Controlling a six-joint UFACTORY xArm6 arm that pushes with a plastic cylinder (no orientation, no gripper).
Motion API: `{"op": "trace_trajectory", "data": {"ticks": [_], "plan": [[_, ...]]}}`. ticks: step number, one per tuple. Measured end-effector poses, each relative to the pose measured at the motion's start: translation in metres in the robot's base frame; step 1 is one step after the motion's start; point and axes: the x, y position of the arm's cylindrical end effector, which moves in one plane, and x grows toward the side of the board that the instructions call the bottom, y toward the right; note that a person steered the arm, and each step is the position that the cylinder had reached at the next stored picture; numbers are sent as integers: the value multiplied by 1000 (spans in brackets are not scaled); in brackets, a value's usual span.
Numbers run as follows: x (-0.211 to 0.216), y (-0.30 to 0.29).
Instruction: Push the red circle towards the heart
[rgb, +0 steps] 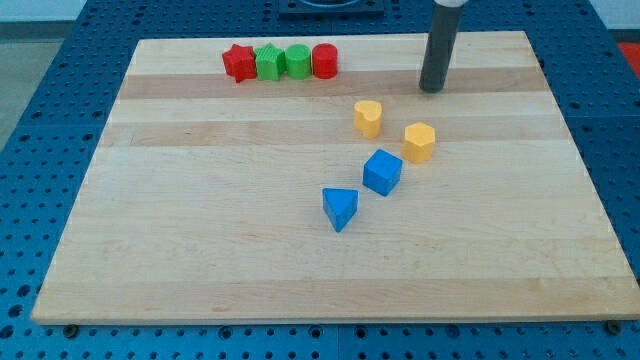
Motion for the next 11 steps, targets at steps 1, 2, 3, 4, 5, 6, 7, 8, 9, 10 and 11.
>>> {"op": "trace_trajectory", "data": {"ticks": [1, 2, 3, 4, 5, 6, 7, 8, 9, 10, 11], "plan": [[-23, -21], [-41, -48], [-58, -78], [-79, -108], [-86, -142], [-81, -158], [-72, -158], [-61, -158], [-40, -158], [-18, -158], [0, -158]]}}
